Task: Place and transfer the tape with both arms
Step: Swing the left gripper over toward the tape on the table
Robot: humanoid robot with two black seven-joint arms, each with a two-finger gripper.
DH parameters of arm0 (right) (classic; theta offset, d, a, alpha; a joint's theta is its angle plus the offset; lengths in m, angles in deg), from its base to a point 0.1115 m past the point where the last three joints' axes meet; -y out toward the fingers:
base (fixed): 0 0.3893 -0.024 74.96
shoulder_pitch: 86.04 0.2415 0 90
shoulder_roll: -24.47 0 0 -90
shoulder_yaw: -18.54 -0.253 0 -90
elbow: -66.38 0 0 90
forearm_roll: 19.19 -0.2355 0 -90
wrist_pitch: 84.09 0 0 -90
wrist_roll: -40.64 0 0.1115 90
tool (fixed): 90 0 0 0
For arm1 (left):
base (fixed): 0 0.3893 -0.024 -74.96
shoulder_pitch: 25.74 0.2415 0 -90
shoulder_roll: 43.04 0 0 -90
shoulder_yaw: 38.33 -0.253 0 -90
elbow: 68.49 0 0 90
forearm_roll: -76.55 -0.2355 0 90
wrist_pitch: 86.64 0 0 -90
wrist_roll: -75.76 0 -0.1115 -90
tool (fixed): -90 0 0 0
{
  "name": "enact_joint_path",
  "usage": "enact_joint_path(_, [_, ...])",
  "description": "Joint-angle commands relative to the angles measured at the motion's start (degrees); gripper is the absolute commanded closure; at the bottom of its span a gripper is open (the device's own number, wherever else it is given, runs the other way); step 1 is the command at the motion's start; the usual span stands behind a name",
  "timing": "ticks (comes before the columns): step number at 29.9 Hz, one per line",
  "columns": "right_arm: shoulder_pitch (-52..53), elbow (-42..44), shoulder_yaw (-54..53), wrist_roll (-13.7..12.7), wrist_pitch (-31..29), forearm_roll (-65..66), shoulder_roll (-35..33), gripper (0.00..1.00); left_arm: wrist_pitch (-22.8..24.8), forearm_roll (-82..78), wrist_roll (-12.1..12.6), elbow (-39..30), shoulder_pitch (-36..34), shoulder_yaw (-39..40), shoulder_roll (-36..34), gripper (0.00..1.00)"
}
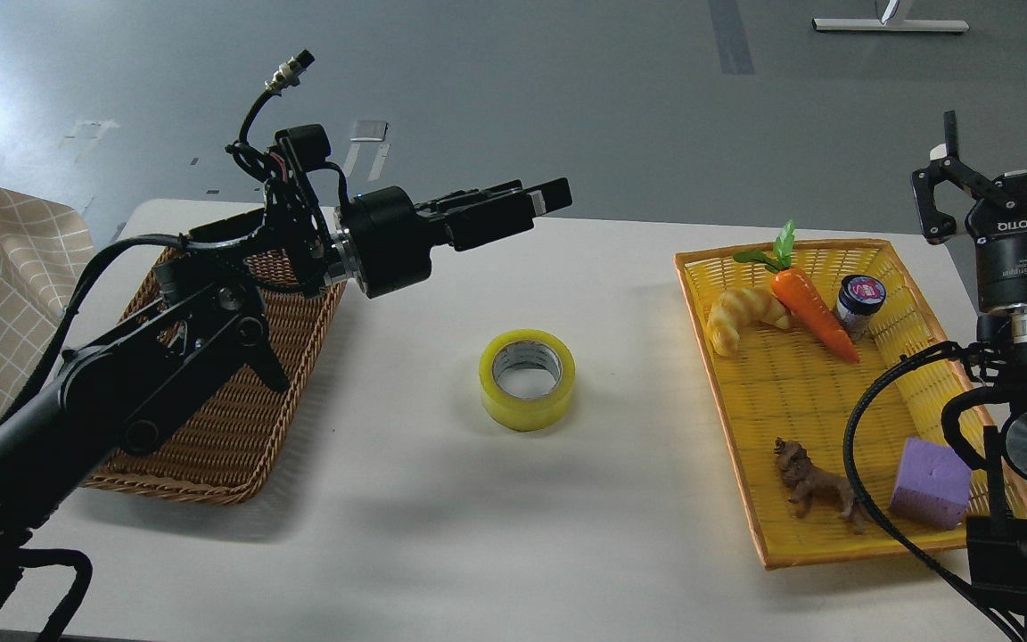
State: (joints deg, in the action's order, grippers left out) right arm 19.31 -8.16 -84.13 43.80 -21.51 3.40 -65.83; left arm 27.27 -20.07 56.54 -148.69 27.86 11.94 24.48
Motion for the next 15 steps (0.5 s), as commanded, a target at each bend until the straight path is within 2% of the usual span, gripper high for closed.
enact_joint_path(1, [-0.3,0.0,0.0,0.0,0.0,0.0,-0.1,0.00,0.2,-0.2,0.4,0.0,-0.6,-1.3,0.0,0.02])
enact_joint_path(6, [-0.3,0.0,0.1,0.0,0.0,0.1,0.0,0.00,0.3,-0.2,2.2,0.1,-2.2,-1.4,0.4,0.02])
enact_joint_path(12, [-0.5,0.0,0.0,-0.1,0.0,0.1,-0.1,0.00,0.3,-0.5,5.9,0.0,-5.3,-6.0,-0.3,0.02])
enact_joint_path(15, [-0.7,-0.1,0.0,-0.1,0.0,0.0,-0.1,0.00,0.2,-0.9,6.2,0.1,-6.6,-7.5,-1.1,0.02])
